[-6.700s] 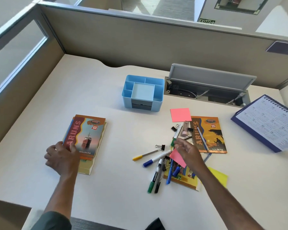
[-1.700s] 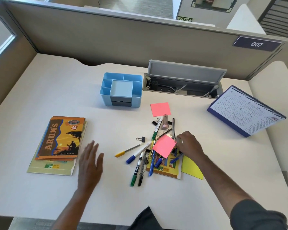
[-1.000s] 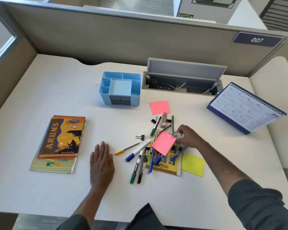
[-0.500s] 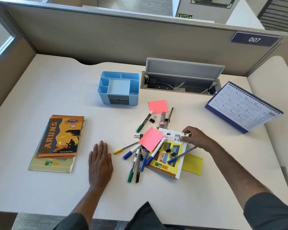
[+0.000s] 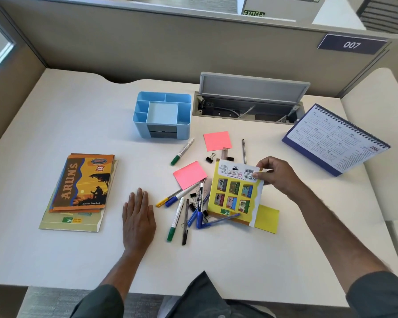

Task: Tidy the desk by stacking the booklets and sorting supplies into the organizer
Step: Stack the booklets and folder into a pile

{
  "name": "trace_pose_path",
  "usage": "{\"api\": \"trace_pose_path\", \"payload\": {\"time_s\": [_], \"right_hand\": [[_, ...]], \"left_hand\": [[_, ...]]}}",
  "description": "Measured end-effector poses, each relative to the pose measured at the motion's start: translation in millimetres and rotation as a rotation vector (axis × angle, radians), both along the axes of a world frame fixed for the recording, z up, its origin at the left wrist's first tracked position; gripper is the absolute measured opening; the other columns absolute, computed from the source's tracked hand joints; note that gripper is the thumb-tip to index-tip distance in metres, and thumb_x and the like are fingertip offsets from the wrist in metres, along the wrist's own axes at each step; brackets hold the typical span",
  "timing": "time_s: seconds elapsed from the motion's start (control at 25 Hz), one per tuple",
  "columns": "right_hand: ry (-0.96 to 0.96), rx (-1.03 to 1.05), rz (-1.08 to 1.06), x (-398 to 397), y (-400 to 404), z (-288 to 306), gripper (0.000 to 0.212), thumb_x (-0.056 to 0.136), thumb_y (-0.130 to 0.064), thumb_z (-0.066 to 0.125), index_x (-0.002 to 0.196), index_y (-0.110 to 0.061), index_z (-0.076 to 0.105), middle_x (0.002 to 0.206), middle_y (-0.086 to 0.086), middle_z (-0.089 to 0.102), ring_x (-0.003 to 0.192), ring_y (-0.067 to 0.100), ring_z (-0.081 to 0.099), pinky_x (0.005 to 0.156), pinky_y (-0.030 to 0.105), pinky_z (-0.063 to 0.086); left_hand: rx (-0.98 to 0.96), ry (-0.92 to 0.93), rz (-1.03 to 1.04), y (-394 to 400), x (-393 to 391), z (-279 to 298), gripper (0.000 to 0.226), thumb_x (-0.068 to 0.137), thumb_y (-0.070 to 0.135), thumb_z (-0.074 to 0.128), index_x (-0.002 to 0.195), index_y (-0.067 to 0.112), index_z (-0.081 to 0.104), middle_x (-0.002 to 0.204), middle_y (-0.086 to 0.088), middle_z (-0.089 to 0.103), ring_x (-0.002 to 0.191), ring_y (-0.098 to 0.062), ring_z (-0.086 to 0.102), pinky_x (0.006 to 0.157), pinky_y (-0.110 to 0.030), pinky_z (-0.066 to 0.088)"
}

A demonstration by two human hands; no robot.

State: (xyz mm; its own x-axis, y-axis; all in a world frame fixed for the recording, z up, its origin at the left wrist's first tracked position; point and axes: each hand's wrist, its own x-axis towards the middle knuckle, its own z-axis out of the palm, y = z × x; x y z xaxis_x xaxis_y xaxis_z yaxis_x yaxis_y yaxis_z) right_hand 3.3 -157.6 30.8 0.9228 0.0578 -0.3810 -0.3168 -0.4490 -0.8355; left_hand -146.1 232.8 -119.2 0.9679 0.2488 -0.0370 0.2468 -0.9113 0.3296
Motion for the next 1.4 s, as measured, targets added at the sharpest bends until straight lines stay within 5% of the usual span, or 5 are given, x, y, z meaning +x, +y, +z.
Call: {"api": "trace_pose_path", "payload": {"time_s": [0.4,0.68,0.96,1.24,1.4], "right_hand": [[-0.152,0.145,-0.114,-11.2,-1.1,31.6,0.026,0.087,-0.01,0.073,0.108,-0.023,0.067,0.101,0.013,0.07,0.086,0.022,0.07,0.065,0.031,0.058],[-0.138,0.384,-0.215,-30.8,35.0,37.0,0.018,0.09,-0.004,0.067,0.105,-0.013,0.071,0.084,0.003,0.077,0.075,0.017,0.071,0.064,0.027,0.057],[-0.024,0.586,-0.218,-48.6,97.0,24.9,0.026,0.083,-0.014,0.069,0.109,-0.01,0.071,0.095,0.007,0.076,0.082,0.018,0.071,0.067,0.03,0.058],[0.052,0.595,-0.106,-72.9,137.6,-4.1,0.04,0.094,-0.007,0.062,0.133,-0.012,0.055,0.11,0.006,0.068,0.094,0.018,0.068,0.073,0.033,0.059],[0.142,0.524,-0.08,-88.7,139.3,-23.6,0.038,0.095,-0.011,0.063,0.132,-0.012,0.055,0.117,0.014,0.068,0.092,0.025,0.071,0.067,0.03,0.058]], "left_hand": [[-0.04,-0.008,-0.006,3.0,0.7,-3.3,0.058,0.107,0.039,0.018,0.159,0.014,0.024,0.168,0.0,0.017,0.157,-0.016,0.002,0.127,-0.044,0.012],[-0.655,-0.126,0.128,-28.8,20.4,64.7,0.044,0.106,0.042,0.043,0.146,0.025,0.052,0.165,0.011,0.027,0.148,-0.008,0.029,0.114,-0.036,0.034],[-1.088,-0.014,0.089,-46.5,35.6,136.9,0.022,0.104,0.028,0.052,0.119,0.02,0.065,0.097,0.0,0.077,0.089,-0.017,0.076,0.067,-0.03,0.063],[-1.193,-0.083,0.338,19.4,29.6,122.8,0.02,0.103,0.014,0.053,0.118,0.008,0.066,0.093,-0.015,0.075,0.072,-0.02,0.074,0.058,-0.03,0.062],[-0.996,-0.21,0.571,101.9,40.3,111.9,0.029,0.105,0.01,0.052,0.132,0.008,0.06,0.106,-0.015,0.068,0.07,-0.007,0.069,0.056,-0.014,0.056]]}}
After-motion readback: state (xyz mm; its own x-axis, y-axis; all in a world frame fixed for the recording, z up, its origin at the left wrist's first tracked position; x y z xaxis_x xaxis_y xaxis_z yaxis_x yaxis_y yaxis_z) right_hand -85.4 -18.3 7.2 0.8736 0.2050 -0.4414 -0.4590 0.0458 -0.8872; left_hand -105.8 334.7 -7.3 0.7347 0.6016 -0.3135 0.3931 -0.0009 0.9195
